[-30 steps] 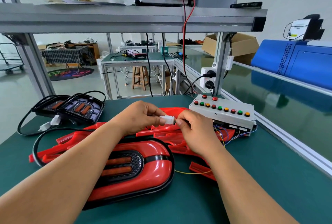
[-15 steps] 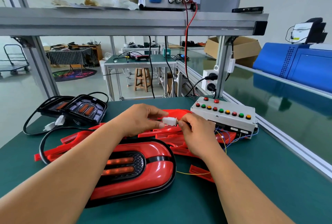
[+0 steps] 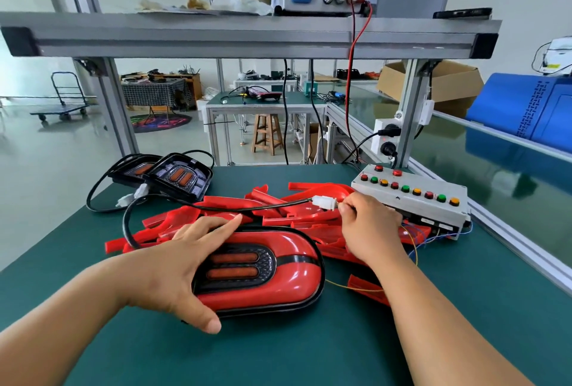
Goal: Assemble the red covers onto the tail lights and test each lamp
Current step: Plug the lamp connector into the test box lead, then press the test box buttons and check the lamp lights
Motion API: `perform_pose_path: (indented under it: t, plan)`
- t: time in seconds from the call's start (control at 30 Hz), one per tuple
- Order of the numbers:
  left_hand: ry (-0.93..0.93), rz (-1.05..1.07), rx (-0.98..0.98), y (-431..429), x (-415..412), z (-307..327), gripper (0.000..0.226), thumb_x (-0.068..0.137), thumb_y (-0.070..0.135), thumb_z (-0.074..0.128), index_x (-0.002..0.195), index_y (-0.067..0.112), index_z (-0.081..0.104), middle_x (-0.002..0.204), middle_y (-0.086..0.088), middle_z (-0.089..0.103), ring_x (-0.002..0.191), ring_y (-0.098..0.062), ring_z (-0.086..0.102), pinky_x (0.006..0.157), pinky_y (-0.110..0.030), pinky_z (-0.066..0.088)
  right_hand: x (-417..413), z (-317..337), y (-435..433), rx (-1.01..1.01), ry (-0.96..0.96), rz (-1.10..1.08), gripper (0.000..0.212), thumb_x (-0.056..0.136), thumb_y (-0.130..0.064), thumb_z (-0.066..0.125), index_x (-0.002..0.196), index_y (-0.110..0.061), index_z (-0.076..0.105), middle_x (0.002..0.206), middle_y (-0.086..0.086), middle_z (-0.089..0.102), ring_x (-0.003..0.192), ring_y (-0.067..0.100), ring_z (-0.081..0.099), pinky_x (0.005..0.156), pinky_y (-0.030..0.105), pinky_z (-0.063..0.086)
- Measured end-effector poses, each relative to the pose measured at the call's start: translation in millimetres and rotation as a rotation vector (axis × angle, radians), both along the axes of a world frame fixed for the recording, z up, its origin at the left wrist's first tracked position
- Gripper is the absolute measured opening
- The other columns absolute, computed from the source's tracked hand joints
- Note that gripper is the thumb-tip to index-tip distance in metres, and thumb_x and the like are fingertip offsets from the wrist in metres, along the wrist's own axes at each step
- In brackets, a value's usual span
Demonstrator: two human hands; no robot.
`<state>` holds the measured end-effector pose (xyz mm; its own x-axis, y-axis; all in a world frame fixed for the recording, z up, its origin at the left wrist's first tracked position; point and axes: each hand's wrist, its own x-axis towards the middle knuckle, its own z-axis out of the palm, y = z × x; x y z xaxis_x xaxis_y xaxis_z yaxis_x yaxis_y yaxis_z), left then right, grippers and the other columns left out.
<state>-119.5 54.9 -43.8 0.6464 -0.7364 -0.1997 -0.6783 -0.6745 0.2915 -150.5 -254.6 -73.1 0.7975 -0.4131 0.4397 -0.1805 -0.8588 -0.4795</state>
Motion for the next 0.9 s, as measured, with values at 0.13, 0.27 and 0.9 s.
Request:
perform_pose_path:
  t: [0.13,0.27,0.9]
  plan:
    - [-0.041,0.024,-0.096,-12,5,-1,0.136,0.051,0.066,0.078,0.148,0.047,-0.015,0.138,0.04,-0.006,0.134,0.004,0.016,0.108,-0.018,0.025,-1,-1,-1,-0.014,0.0,0.0,0.02,0.1,-0.028,0.046,0.081,-0.029,0.05,0.085,-0.01,0.053,0.078,0.015,0.043,0.079,0.035,0.021]
    - [0.007,0.037,-0.185,-25,12,-2,0.13,0.056,0.052,0.08,0.151,0.041,-0.008,0.138,0.043,-0.007,0.134,0.007,0.019,0.102,-0.01,0.024,0,-3,-4,-0.045,0.02,0.002,0.018,0.1,-0.027,0.048,0.082,-0.03,0.051,0.081,-0.013,0.048,0.079,0.013,0.042,0.079,0.035,0.02]
    - [-0.015,0.057,-0.524,-34,15,-43,0.134,0.054,0.068,0.073,0.14,0.043,-0.027,0.144,0.041,-0.027,0.13,0.027,-0.014,0.095,0.01,0.001,30,8,-22,-0.267,0.471,-0.017,0.061,0.099,-0.054,0.035,0.141,-0.01,0.039,0.161,0.013,0.019,0.149,0.026,0.013,0.117,0.045,0.019]
